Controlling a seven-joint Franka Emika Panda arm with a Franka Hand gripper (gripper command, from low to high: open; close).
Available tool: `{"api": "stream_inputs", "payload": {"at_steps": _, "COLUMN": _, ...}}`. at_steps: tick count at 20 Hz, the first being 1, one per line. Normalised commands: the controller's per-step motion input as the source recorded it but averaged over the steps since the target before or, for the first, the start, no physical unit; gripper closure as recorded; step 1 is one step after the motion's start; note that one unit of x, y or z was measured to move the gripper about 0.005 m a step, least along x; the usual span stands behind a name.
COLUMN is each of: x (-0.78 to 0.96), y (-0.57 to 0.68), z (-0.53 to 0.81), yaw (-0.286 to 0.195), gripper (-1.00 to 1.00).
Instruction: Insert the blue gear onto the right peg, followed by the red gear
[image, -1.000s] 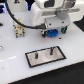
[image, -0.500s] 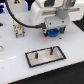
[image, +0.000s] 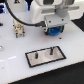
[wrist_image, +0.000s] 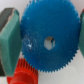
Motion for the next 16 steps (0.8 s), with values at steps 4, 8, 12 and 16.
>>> {"api": "stream_inputs", "payload": {"at_steps": 4, "x": 0.69, "y": -0.08, "z": 0.49, "yaw": 0.0, "gripper": 1.0}}
{"api": "stream_inputs", "payload": {"at_steps": 8, "x": 0.8, "y": -0.14, "z": 0.49, "yaw": 0.0, "gripper": 1.0}}
{"api": "stream_inputs", "payload": {"at_steps": 12, "x": 0.83, "y": -0.21, "z": 0.42, "yaw": 0.0, "gripper": 1.0}}
{"api": "stream_inputs", "payload": {"at_steps": 16, "x": 0.79, "y": -0.27, "z": 0.38, "yaw": 0.0, "gripper": 1.0}}
